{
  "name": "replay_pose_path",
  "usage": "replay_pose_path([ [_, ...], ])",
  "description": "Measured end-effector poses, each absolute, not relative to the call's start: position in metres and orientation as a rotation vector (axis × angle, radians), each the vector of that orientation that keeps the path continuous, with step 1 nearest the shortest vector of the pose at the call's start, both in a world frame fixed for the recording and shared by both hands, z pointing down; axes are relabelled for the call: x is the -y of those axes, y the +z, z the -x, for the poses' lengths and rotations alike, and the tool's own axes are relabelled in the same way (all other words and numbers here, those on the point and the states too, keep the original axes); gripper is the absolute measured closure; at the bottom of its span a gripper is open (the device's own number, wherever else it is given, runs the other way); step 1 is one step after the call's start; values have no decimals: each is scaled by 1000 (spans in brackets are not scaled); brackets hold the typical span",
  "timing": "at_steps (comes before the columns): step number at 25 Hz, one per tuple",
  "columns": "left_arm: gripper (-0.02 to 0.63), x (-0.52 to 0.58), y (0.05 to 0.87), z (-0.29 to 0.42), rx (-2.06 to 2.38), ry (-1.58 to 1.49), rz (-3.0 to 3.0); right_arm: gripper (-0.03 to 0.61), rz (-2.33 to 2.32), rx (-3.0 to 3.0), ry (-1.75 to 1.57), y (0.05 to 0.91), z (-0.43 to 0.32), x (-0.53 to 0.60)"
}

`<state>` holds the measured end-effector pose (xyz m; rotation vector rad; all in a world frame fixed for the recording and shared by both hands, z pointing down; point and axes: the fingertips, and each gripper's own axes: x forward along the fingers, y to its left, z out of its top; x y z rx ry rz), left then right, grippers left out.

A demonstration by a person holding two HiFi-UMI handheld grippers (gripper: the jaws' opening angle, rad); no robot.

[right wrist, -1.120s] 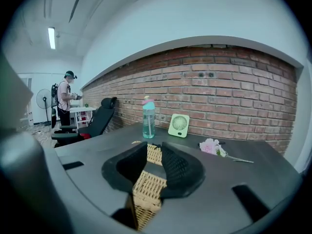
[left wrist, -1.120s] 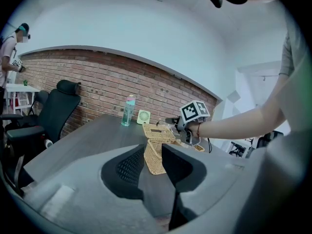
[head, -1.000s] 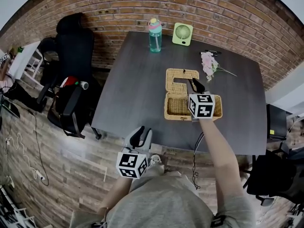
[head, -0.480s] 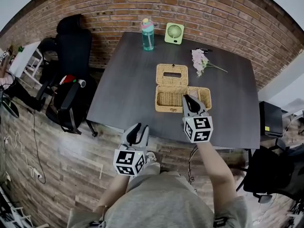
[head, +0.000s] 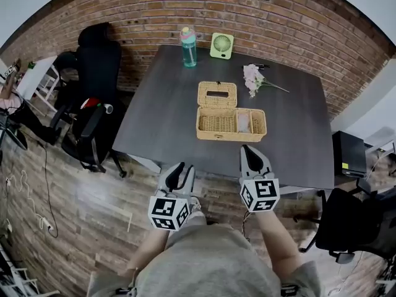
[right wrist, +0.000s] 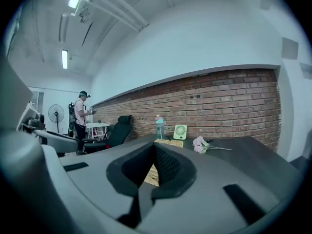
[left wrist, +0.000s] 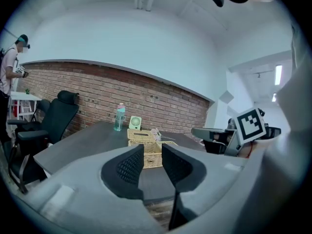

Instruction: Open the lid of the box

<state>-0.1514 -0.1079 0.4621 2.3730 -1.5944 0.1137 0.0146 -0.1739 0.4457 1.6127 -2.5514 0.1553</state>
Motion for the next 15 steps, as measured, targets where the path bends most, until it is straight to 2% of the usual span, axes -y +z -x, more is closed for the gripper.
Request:
replay_pose_path([
  [15, 500, 48, 460, 120, 1571, 116, -2410, 575, -1567, 2582, 181, 455, -32, 67],
])
